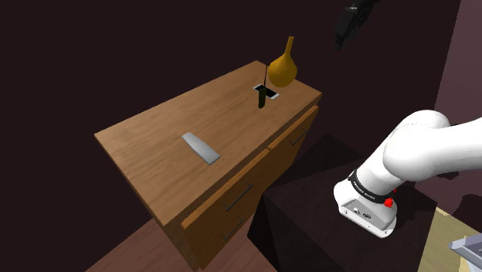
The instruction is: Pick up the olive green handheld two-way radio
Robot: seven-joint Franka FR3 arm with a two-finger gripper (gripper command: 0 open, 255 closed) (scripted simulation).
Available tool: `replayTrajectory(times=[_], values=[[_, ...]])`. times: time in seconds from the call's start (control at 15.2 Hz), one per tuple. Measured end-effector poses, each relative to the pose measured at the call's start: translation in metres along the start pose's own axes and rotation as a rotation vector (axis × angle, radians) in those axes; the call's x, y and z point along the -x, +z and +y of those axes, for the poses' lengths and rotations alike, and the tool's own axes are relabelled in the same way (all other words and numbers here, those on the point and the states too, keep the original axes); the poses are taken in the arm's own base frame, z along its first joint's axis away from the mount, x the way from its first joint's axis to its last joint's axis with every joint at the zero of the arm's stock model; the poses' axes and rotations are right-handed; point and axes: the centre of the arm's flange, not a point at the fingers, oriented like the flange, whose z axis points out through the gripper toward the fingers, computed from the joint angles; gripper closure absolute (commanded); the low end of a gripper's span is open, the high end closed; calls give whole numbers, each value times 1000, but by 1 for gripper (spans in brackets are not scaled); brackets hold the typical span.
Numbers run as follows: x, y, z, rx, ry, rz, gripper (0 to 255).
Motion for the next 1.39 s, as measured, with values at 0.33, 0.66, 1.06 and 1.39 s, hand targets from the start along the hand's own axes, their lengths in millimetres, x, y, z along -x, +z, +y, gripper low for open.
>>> replayTrajectory(times=[0.33, 0.66, 1.06, 1.39], values=[[-18, 32, 9, -5, 9, 21, 0], [-51, 83, 25, -13, 23, 60, 0], [-93, 145, 42, -22, 40, 107, 0], [-131, 193, 58, -30, 55, 147, 0]])
